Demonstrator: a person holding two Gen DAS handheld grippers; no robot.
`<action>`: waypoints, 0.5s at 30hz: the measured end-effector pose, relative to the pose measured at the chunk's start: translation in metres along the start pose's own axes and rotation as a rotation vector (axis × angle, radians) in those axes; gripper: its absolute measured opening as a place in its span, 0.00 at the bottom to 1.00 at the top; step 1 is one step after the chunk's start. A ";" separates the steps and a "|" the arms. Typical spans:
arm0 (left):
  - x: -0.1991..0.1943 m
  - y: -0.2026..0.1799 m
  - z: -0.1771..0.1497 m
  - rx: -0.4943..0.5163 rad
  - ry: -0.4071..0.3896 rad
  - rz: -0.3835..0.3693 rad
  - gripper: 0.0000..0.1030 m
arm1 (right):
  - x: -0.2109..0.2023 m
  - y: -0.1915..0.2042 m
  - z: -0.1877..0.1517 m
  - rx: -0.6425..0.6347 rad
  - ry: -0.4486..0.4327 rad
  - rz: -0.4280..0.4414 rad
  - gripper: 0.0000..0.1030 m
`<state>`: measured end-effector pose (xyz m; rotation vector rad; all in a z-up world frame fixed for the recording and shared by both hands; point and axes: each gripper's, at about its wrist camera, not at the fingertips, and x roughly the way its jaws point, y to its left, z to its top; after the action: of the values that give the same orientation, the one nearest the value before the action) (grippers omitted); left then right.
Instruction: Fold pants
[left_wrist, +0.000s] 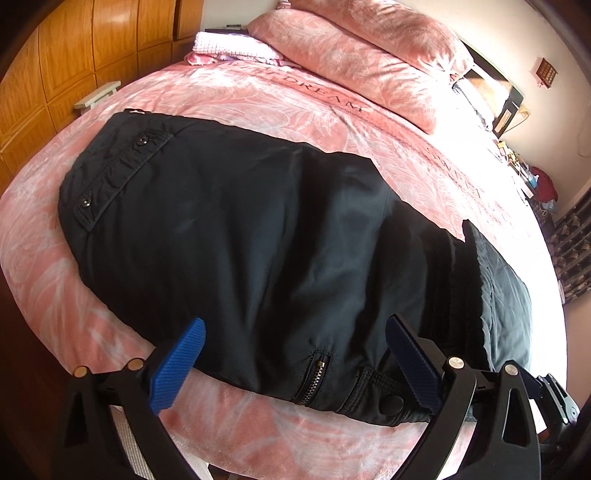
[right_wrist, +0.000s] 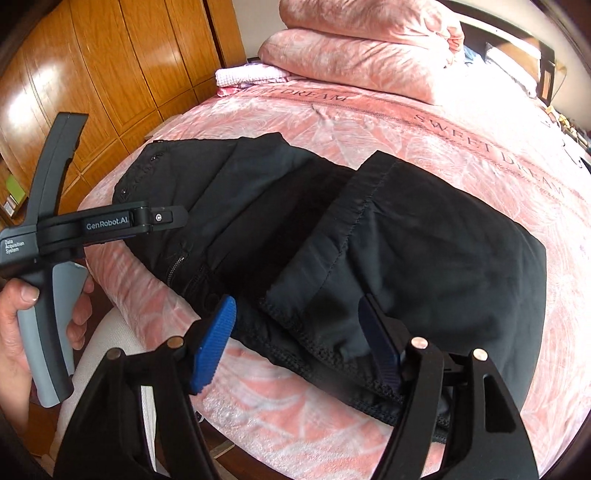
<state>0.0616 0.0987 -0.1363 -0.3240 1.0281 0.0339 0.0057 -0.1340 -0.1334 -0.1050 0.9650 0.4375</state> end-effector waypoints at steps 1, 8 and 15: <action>0.000 0.000 0.000 0.003 0.003 0.004 0.96 | 0.006 0.001 0.000 -0.007 0.012 -0.012 0.61; 0.001 0.000 0.000 0.048 0.011 0.038 0.96 | 0.022 -0.015 0.001 0.076 0.048 0.013 0.07; 0.002 0.013 0.002 0.011 0.012 0.042 0.96 | -0.002 0.002 0.016 0.062 -0.029 0.143 0.07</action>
<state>0.0618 0.1112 -0.1401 -0.2927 1.0469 0.0636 0.0155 -0.1284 -0.1223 0.0263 0.9599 0.5385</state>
